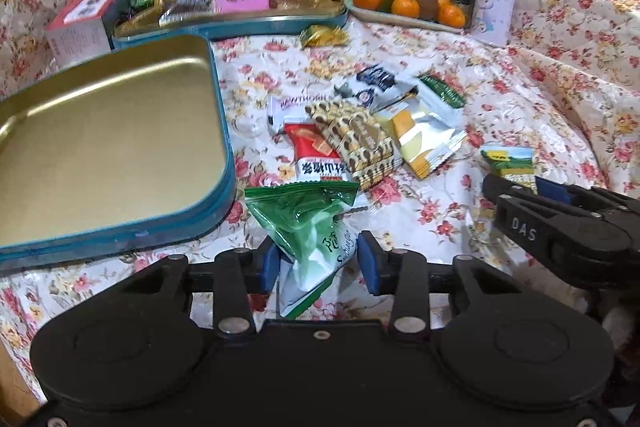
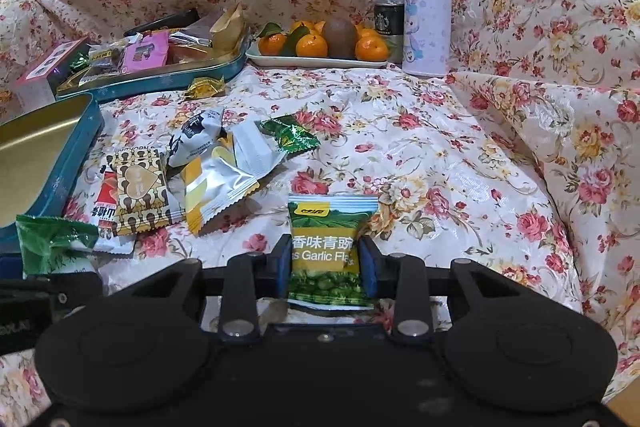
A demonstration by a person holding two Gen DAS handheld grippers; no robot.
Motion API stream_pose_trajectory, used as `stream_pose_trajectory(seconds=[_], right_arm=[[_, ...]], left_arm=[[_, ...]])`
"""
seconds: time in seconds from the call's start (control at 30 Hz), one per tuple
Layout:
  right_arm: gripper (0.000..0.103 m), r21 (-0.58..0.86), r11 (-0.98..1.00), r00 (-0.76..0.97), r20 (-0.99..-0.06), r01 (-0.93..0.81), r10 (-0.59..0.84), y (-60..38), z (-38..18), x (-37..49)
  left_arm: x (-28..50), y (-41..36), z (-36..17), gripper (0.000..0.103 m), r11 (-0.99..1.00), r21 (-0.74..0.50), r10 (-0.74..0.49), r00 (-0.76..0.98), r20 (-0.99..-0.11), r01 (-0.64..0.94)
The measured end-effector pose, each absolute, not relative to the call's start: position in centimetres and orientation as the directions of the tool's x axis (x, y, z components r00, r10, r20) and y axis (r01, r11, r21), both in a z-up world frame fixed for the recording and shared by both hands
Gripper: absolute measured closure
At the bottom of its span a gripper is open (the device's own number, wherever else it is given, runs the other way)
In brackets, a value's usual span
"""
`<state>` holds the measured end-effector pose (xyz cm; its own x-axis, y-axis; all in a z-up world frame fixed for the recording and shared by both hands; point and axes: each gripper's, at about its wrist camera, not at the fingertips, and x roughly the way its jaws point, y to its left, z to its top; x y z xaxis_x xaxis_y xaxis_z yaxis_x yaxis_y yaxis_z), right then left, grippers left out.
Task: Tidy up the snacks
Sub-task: 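Lift both held packets and carry them toward the tin tray, then lower the green-white packet into the tray and open the left gripper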
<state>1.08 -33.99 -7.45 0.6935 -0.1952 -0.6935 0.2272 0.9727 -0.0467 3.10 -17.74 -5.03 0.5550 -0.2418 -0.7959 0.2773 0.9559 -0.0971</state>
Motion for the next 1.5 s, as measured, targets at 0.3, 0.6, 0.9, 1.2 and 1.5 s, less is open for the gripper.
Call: stream_pose_trajectory(seconds=[0.3, 0.6, 0.9, 1.2, 1.5], right_arm=[[0.069, -0.013, 0.978, 0.710, -0.686, 0.207, -0.159, -32.4, -4.9, -1.5], [0.069, 0.074, 0.992, 0.661, -0.750, 0.099, -0.010, -27.5, -4.4, -5.2], [0.069, 0.082, 0.993, 0.604, -0.789, -0.082, 0.115, -21.0, -4.3, -7.4], [0.069, 0.091, 0.978, 0.613, -0.767, -0.189, 0.190, -16.1, -2.4, -5.9], [0.069, 0.080, 0.969, 0.616, -0.759, -0.235, 0.212, -13.0, -1.1, -5.0]], left_arm=[[1.2, -16.2, -2.5, 0.055, 0.946, -0.088, -0.263, 0.582, -0.770, 0.310], [-1.1, -11.4, -2.2, 0.055, 0.958, -0.094, -0.235, 0.557, -0.797, 0.269], [-2.3, -6.1, -2.1, 0.055, 0.978, -0.064, -0.167, 0.567, -0.807, 0.197], [0.5, -0.1, -1.1, 0.055, 0.996, -0.032, -0.075, 0.620, -0.781, 0.081], [4.2, 4.7, 0.4, 0.055, 0.998, -0.057, -0.015, 0.691, -0.722, -0.037]])
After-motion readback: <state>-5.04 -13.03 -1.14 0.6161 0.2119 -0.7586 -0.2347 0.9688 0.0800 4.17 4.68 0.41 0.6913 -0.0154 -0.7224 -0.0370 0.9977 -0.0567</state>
